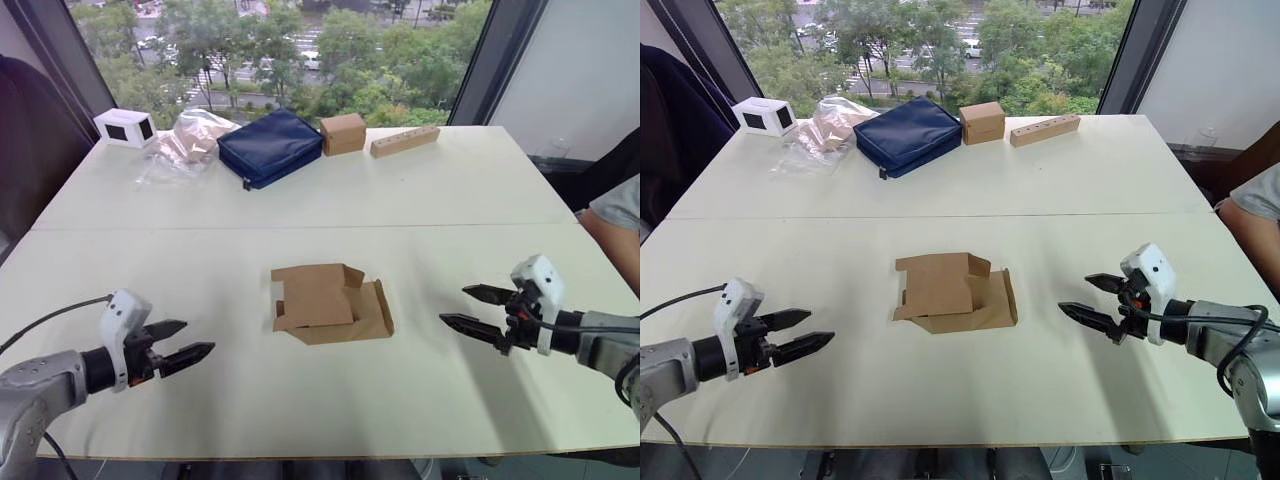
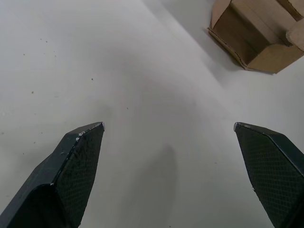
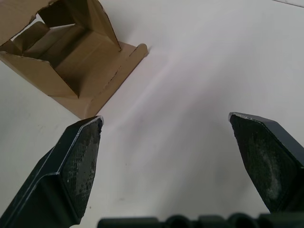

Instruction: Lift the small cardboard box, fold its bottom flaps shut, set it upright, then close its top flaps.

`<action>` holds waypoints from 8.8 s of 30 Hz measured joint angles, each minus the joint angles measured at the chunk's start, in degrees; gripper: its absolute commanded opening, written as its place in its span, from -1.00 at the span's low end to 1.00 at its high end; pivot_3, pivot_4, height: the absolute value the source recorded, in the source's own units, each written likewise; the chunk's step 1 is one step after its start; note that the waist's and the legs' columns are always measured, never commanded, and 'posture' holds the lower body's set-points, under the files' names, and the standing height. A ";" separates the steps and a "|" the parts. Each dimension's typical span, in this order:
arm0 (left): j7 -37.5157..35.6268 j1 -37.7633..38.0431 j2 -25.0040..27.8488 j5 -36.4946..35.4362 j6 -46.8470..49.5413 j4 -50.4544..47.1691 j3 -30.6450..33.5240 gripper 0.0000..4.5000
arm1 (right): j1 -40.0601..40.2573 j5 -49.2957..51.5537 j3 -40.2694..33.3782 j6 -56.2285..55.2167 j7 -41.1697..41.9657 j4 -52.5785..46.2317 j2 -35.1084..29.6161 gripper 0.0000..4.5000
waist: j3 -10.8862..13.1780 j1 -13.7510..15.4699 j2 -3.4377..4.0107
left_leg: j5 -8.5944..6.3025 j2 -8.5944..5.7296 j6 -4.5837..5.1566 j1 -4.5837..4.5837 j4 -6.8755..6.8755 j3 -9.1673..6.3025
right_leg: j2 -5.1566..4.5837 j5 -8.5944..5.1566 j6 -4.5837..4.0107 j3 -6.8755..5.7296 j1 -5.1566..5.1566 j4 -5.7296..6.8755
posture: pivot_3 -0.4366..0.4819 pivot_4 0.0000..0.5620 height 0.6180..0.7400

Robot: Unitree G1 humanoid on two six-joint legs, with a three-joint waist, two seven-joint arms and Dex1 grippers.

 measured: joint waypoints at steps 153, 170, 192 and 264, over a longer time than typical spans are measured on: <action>-19.52 -65.63 -11.69 -7.26 13.64 26.08 -21.18 -1.00 | -29.76 12.90 12.48 -5.71 -37.90 -8.93 31.96 -0.98 | -0.02 -0.18 -0.32 | 0.02 -0.03 0.03 -0.68 0.88 0.05 | 0.22 0.05 0.12 0.06 -0.66 0.88 | -0.05 -0.47 1.00; -19.30 -65.49 -12.37 -7.28 14.36 26.91 -20.90 -1.00 | -29.04 13.59 13.45 -4.41 -36.64 -10.67 31.36 -0.98 | -0.02 -0.17 -0.32 | 0.01 -0.03 0.04 -0.68 0.88 0.05 | 0.22 0.05 0.12 0.06 -0.66 0.88 | -0.05 -0.47 1.00; -21.18 -66.01 -10.86 -6.17 14.20 29.58 -20.79 -1.00 | -13.58 16.72 7.07 0.64 -22.32 -15.83 9.47 -0.98 | -0.01 -0.17 -0.35 | -0.03 -0.02 0.12 -0.62 0.88 0.07 | 0.27 0.04 0.12 0.10 -0.61 0.87 | -0.05 -0.47 1.00; -21.36 -66.10 -10.08 -10.87 18.66 26.17 -20.11 -1.00 | -25.90 24.80 6.50 -0.68 -17.18 -3.39 17.86 -0.98 | 0.02 -0.04 -0.34 | -0.04 -0.02 0.13 -0.47 0.88 0.14 | 0.20 0.04 0.12 0.17 -0.50 0.88 | -0.05 -0.47 1.00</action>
